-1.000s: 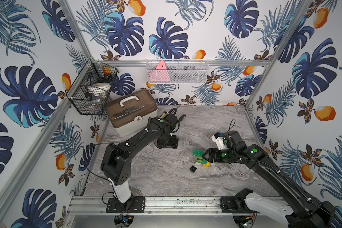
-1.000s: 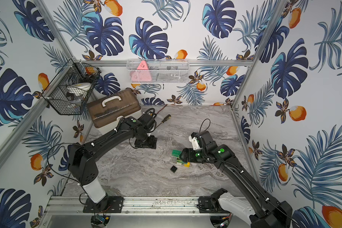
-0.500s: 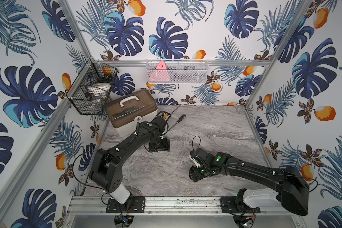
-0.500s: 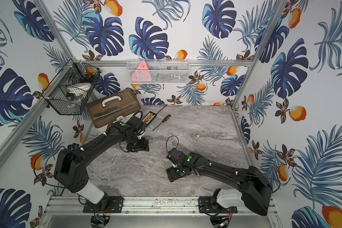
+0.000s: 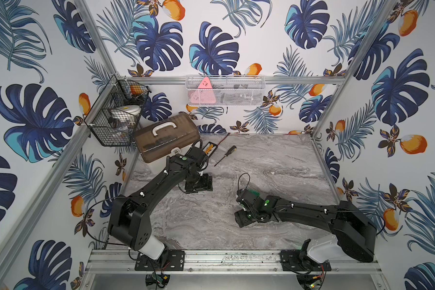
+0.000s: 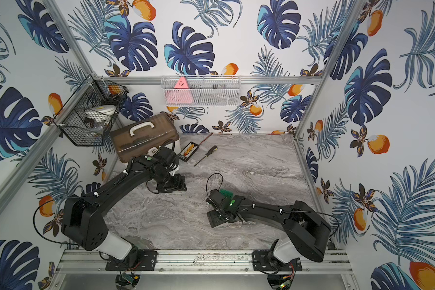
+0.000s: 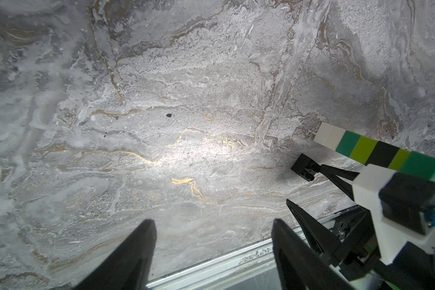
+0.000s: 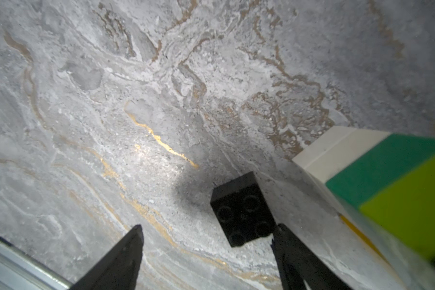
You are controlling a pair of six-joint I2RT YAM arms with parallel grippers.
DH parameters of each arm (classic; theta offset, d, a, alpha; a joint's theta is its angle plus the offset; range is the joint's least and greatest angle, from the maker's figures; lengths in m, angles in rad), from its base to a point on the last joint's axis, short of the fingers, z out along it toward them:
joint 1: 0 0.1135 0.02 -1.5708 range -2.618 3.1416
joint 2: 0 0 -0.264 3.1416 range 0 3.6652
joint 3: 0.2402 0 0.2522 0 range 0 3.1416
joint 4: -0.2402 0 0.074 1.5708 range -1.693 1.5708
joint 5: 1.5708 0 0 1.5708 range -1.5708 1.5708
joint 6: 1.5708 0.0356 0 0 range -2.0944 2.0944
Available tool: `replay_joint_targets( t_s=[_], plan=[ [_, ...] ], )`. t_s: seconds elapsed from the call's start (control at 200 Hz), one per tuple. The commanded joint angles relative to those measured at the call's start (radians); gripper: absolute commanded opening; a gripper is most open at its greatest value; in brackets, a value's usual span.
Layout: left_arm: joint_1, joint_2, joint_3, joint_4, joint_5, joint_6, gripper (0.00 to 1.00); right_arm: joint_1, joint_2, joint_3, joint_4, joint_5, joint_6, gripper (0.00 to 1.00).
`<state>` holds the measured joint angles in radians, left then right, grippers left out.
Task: Assemble a giraffe with lego
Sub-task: Pick up the lego brick from the center of the board.
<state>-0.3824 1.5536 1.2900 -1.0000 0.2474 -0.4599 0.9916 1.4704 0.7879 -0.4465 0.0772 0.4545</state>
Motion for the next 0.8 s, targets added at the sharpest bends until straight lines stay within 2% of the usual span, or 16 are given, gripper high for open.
replay_joint_targets(
  t_s=[0.0, 0.255, 0.796],
  plan=[
    [0.008, -0.003, 0.003, -0.011, 0.021, 0.031, 0.78, 0.005, 0.009, -0.013, 0.036, 0.026, 0.015, 0.83],
    [0.016, 0.001, 0.0, -0.009, 0.033, 0.035, 0.78, 0.007, 0.05, -0.007, 0.059, 0.033, 0.006, 0.83],
    [0.031, -0.006, -0.023, -0.001, 0.035, 0.035, 0.78, 0.052, 0.154, 0.071, 0.108, -0.058, -0.054, 0.78]
  ],
)
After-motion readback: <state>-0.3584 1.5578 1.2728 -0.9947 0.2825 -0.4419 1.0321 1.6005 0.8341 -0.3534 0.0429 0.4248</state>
